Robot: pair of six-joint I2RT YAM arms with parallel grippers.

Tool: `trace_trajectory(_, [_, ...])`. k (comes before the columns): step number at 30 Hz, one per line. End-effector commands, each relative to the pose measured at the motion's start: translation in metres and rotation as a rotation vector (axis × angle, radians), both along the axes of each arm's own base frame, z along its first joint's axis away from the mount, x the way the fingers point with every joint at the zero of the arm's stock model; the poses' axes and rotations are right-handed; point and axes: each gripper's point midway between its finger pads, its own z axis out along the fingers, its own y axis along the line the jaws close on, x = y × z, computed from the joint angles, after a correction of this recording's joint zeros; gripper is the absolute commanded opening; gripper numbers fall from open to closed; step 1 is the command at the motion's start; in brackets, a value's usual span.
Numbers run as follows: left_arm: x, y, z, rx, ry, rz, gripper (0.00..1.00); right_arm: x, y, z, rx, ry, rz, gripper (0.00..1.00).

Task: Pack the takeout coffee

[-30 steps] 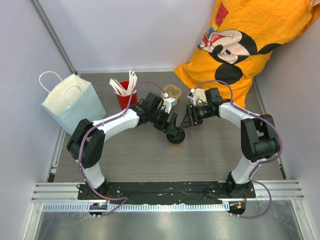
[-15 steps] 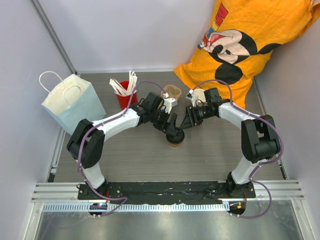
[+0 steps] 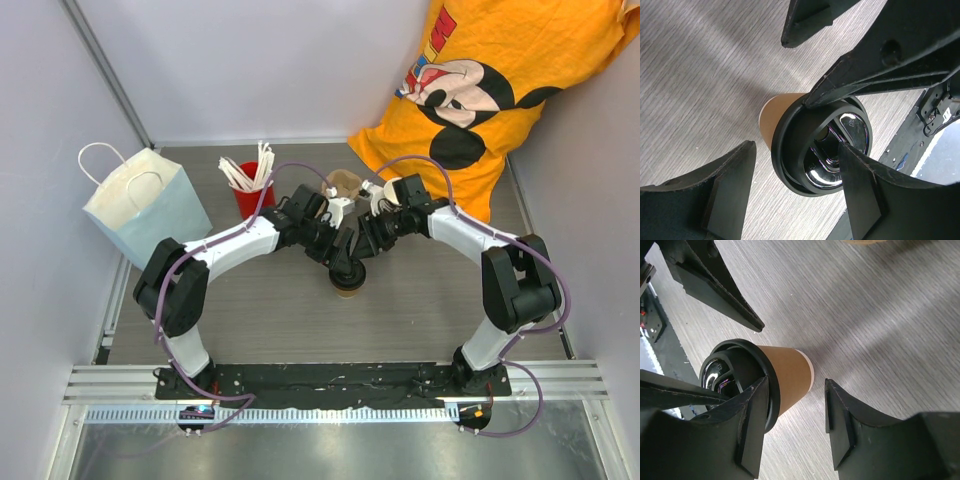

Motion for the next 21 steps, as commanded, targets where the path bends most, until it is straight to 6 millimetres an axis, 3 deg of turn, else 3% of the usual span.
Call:
trace_trajectory(1, [0.009, 0.017, -0.018, 0.110, -0.058, 0.017, 0.70, -0.022, -0.028, -0.046, -0.242, 0.060, 0.002, 0.53])
trace_trajectory(7, [0.012, 0.011, 0.000, 0.068, -0.077, 0.014, 0.74, 0.009, -0.013, 0.027, -0.130, -0.061, -0.016, 0.63])
trace_trajectory(10, [0.017, 0.008, 0.015, 0.031, -0.090, 0.023, 0.79, 0.013, -0.012, 0.050, -0.109, -0.097, -0.023, 0.68])
trace_trajectory(15, [0.020, 0.002, 0.041, -0.038, -0.100, 0.024, 0.86, 0.011, -0.019, 0.076, -0.091, -0.155, -0.042, 0.71])
trace_trajectory(21, [0.031, 0.006, 0.082, -0.125, -0.154, 0.038, 0.92, -0.010, -0.029, 0.088, -0.097, -0.179, 0.004, 0.72])
